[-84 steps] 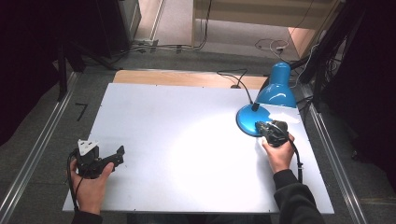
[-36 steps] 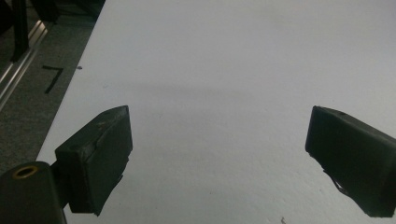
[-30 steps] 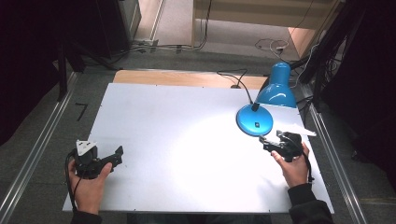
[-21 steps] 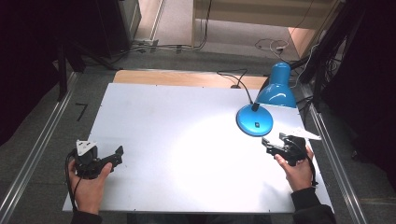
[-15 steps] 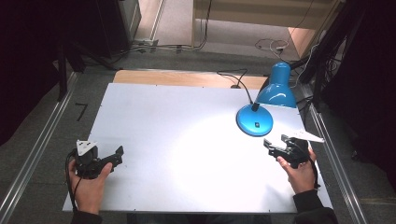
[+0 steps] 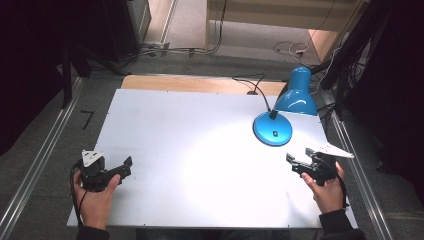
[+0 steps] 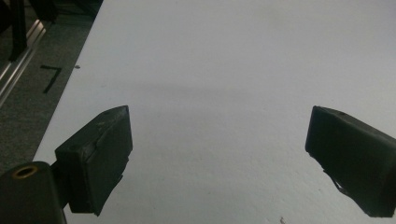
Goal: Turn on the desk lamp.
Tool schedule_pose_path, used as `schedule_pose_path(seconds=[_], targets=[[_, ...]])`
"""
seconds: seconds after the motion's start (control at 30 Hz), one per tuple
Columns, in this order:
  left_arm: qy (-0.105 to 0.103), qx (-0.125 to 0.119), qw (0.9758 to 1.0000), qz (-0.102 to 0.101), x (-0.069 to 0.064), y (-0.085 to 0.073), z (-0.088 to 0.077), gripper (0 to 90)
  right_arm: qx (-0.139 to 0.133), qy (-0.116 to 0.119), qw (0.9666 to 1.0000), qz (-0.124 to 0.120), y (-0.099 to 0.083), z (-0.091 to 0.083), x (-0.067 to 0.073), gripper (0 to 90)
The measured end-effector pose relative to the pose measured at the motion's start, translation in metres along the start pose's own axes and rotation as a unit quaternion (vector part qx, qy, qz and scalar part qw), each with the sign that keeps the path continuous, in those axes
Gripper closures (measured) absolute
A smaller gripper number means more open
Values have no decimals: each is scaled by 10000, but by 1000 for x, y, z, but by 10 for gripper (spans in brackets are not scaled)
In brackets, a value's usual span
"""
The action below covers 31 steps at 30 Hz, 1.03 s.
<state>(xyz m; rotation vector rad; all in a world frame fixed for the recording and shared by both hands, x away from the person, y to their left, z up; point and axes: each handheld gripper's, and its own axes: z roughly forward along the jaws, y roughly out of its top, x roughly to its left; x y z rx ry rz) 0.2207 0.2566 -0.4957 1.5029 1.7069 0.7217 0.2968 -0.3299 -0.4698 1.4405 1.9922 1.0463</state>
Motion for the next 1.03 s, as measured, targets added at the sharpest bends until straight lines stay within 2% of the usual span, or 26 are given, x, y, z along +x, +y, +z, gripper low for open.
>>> schedule_pose_path(seconds=[0.77, 0.9, 1.03], targets=[[11, -4, 10000, 6, 0, 0, 0, 82, 123, -115, 9998, 53, -20, -19, -10, 181], [15, -8, 10000, 3, 0, 0, -1, 82, 185, -301, 9993, -84, -27, -19, -14, 153], [-3, -23, 10000, 15, -1, 0, 0, 82, 487, -541, 9973, 12, -36, -3, -28, 127]])
